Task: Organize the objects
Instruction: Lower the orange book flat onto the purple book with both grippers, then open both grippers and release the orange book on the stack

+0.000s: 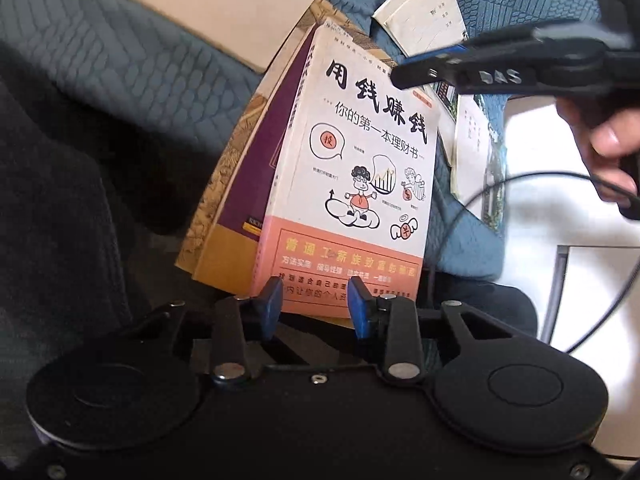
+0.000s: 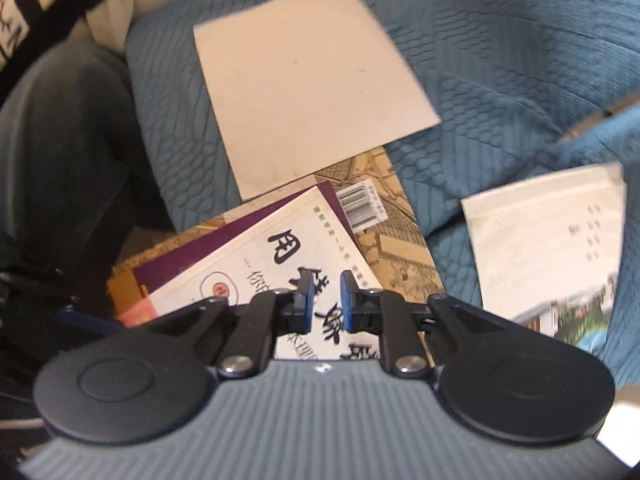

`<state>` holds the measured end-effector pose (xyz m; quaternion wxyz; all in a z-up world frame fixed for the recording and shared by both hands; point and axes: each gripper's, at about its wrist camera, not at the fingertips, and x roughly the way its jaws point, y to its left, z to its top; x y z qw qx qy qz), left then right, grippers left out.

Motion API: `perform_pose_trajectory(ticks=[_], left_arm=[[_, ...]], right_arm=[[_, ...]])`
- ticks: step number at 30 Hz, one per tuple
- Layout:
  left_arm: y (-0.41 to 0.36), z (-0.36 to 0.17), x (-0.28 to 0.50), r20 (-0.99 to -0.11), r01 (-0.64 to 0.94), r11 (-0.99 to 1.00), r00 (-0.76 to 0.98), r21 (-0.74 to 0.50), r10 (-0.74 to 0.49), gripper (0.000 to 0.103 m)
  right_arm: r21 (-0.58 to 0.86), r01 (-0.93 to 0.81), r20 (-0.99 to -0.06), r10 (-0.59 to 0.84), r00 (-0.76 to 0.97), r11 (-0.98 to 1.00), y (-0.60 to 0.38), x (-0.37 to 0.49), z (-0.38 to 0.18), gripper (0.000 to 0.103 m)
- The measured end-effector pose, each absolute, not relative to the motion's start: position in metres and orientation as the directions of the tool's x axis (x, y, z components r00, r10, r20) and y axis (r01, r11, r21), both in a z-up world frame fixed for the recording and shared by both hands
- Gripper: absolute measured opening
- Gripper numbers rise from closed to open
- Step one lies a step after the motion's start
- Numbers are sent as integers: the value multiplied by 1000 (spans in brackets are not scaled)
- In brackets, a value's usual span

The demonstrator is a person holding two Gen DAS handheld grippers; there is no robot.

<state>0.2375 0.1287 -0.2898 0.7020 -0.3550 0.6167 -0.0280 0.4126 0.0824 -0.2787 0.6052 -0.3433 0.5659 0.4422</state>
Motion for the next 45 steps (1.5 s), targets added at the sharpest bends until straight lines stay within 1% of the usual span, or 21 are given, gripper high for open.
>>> perform_pose_trajectory(ticks=[6,7,9,10,11,13,17,20,24,29,31,36,37,38,43,45], left_arm=[[121,-271,234,-880,-325,823,264,-466,-394,35],[120,-269,235,-882,-319,828,268,-460,-387,36],[118,-265,235,-891,-299,849,281,-435,-358,38],[117,-263,235,-895,-288,861,288,-420,-341,40],[116,-261,236,-898,-281,868,292,-409,-329,41],[115,-260,238,-897,-266,875,300,-405,-324,42],[108,-254,241,-899,-221,904,333,-367,-283,51],[103,-254,245,-898,-176,927,360,-332,-253,51],[98,-255,250,-905,-138,953,373,-270,-202,51],[100,-261,251,-915,-150,956,359,-252,-185,50],[97,-261,249,-916,-143,960,362,-240,-174,50],[92,-263,246,-917,-139,961,358,-238,-176,48],[91,-262,245,-918,-134,964,360,-230,-169,48],[90,-262,245,-918,-131,966,362,-221,-161,48],[89,-262,245,-924,-123,971,352,-205,-150,48],[89,-264,244,-926,-123,972,349,-198,-145,48]], right_arm=[[137,-817,-960,279,30,560,39,400,-256,20],[150,-791,-956,292,38,593,32,397,-254,26],[174,-753,-945,324,55,634,18,387,-249,30],[182,-743,-939,339,64,644,12,380,-247,35],[185,-736,-933,352,77,651,7,374,-245,42],[197,-707,-919,379,109,680,-5,361,-244,44],[218,-626,-891,415,186,749,-30,337,-247,44],[239,-536,-866,428,260,810,-46,316,-251,44],[309,-393,-836,444,323,866,-68,294,-265,44],[361,-252,-814,435,384,898,-89,280,-285,44],[380,-206,-812,432,392,902,-94,274,-292,46],[416,-130,-810,431,398,900,-100,259,-309,44],[432,-116,-805,441,398,894,-101,258,-312,43],[440,-108,-801,444,400,891,-101,256,-313,40],[418,-136,-803,435,408,898,-91,247,-314,37],[424,-132,-801,439,407,896,-91,246,-314,33]])
